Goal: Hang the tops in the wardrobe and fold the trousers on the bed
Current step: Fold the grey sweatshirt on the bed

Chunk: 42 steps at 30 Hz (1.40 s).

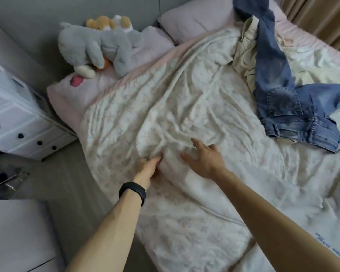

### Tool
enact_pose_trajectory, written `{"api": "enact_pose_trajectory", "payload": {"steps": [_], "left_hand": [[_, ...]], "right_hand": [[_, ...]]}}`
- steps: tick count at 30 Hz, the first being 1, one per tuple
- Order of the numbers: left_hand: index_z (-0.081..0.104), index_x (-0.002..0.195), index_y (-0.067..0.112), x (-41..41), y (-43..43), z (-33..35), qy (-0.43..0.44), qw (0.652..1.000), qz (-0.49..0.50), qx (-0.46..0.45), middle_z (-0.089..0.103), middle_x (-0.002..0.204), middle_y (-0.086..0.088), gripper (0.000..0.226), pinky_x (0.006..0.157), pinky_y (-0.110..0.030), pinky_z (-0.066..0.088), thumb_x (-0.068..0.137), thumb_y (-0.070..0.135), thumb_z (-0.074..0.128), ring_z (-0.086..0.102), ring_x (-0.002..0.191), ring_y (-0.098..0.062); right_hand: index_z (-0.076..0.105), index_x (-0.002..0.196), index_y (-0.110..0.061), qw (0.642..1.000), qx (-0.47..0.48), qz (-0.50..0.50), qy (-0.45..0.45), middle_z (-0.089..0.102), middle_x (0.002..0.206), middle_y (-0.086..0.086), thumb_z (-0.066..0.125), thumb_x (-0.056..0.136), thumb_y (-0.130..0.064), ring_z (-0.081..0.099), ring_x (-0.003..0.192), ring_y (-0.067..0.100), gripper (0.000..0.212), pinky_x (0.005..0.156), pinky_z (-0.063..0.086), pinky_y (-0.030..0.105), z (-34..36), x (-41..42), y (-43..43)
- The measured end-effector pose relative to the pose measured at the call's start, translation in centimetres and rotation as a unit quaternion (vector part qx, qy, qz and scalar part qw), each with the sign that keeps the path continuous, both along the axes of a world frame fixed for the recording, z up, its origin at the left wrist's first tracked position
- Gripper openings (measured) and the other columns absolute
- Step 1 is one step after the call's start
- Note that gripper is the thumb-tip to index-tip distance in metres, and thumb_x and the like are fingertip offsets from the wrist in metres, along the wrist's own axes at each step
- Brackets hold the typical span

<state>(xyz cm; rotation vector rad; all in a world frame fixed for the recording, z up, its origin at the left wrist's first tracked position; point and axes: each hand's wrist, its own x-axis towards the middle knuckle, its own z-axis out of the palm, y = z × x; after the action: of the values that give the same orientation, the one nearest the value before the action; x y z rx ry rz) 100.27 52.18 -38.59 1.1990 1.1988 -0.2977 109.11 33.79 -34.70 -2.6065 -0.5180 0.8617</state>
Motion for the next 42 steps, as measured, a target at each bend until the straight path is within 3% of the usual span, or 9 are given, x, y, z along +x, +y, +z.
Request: {"api": "enact_pose_trajectory", "payload": {"steps": [5, 10, 15, 18, 21, 25, 28, 33, 42], "left_hand": [[0.072, 0.096, 0.022, 0.9, 5.8, 0.8, -0.102, 0.964, 0.048, 0.240, 0.072, 0.085, 0.002, 0.028, 0.065, -0.028, 0.050, 0.086, 0.048, 0.075, 0.068, 0.079, -0.018], [0.064, 0.081, 0.030, 1.4, 7.6, -0.7, -0.033, 0.968, -0.005, 0.248, 0.065, 0.081, 0.014, 0.022, 0.060, -0.017, 0.042, 0.089, 0.050, 0.071, 0.066, 0.088, -0.017], [0.058, 0.132, 0.015, 1.8, 6.3, -3.5, -0.020, 0.991, 0.017, 0.130, 0.062, 0.120, 0.000, 0.068, 0.080, -0.032, 0.045, 0.085, 0.064, 0.067, 0.058, 0.103, -0.023], [0.047, 0.146, 0.013, 1.1, 5.9, -2.8, -0.017, 0.998, 0.030, 0.050, 0.059, 0.128, 0.000, 0.082, 0.080, -0.032, 0.044, 0.081, 0.051, 0.079, 0.058, 0.108, -0.023], [0.067, 0.124, 0.019, 1.6, 4.1, 0.3, -0.085, 0.994, -0.002, 0.070, 0.071, 0.116, -0.003, 0.047, 0.076, -0.033, 0.051, 0.082, 0.035, 0.082, 0.064, 0.097, -0.022], [0.075, 0.091, 0.015, 1.8, -4.2, 6.4, -0.224, 0.966, -0.122, 0.033, 0.077, 0.083, 0.005, 0.015, 0.071, -0.025, 0.056, 0.079, 0.014, 0.085, 0.072, 0.084, -0.013], [0.078, 0.100, 0.009, 0.6, -13.6, 10.1, -0.316, 0.906, -0.283, -0.013, 0.078, 0.091, 0.009, 0.017, 0.079, -0.022, 0.056, 0.084, 0.004, 0.078, 0.072, 0.089, -0.004], [0.073, 0.111, 0.033, -4.4, -28.1, 11.9, -0.404, 0.734, -0.532, 0.123, 0.069, 0.115, 0.019, 0.027, 0.095, -0.027, 0.050, 0.085, 0.037, 0.073, 0.061, 0.110, -0.009], [0.043, 0.151, 0.031, -16.2, -45.7, 4.0, -0.368, 0.454, -0.731, 0.353, 0.032, 0.162, -0.004, 0.070, 0.119, -0.052, 0.027, 0.086, 0.050, 0.062, 0.031, 0.148, -0.025]], "right_hand": [[0.063, 0.093, -0.022, 0.995, 0.072, -0.044, -0.060, 0.062, 0.085, -0.003, 0.047, 0.094, -0.043, 0.055, 0.104, 0.033, 0.026, 0.078, 0.036, 0.037, 0.1, 3.0, 6.4], [0.051, 0.138, -0.032, 0.993, -0.049, -0.038, -0.098, 0.057, 0.138, 0.000, 0.058, 0.095, -0.042, 0.049, 0.124, 0.029, 0.044, 0.099, 0.038, 0.042, -1.6, 2.7, 7.0], [0.066, 0.117, -0.024, 0.959, -0.017, -0.048, -0.280, 0.060, 0.116, 0.001, 0.059, 0.091, -0.036, 0.054, 0.102, 0.028, 0.030, 0.080, 0.041, 0.040, -4.3, -3.1, 4.3], [0.066, 0.126, -0.030, 0.983, -0.020, -0.025, -0.180, 0.062, 0.125, -0.003, 0.058, 0.097, -0.040, 0.055, 0.114, 0.027, 0.032, 0.092, 0.041, 0.040, -4.6, -4.9, 2.9], [0.070, 0.120, -0.033, 0.981, 0.116, -0.156, 0.012, 0.068, 0.122, -0.013, 0.056, 0.099, -0.051, 0.059, 0.121, 0.015, 0.031, 0.100, 0.043, 0.025, -1.9, -3.6, 1.9], [0.073, 0.115, -0.030, 0.818, 0.353, -0.390, 0.233, 0.075, 0.112, -0.008, 0.053, 0.087, -0.076, 0.072, 0.105, 0.013, 0.057, 0.093, 0.054, 0.033, 4.2, -3.2, -3.1], [0.072, 0.115, -0.034, 0.775, 0.415, -0.434, 0.199, 0.075, 0.113, 0.003, 0.065, 0.078, -0.077, 0.073, 0.101, 0.019, 0.057, 0.077, 0.060, 0.032, 8.0, -6.0, -9.9], [0.076, 0.099, -0.030, 0.698, 0.396, -0.595, 0.039, 0.076, 0.086, 0.009, 0.067, 0.089, -0.017, 0.071, 0.067, 0.019, 0.019, 0.054, 0.051, 0.027, 11.0, -14.7, -24.6], [0.068, 0.090, -0.013, 0.434, 0.344, -0.832, 0.009, 0.066, 0.093, 0.016, 0.046, 0.085, 0.006, 0.063, 0.070, 0.022, 0.029, 0.048, 0.051, 0.026, 3.7, -35.7, -49.5]]}}
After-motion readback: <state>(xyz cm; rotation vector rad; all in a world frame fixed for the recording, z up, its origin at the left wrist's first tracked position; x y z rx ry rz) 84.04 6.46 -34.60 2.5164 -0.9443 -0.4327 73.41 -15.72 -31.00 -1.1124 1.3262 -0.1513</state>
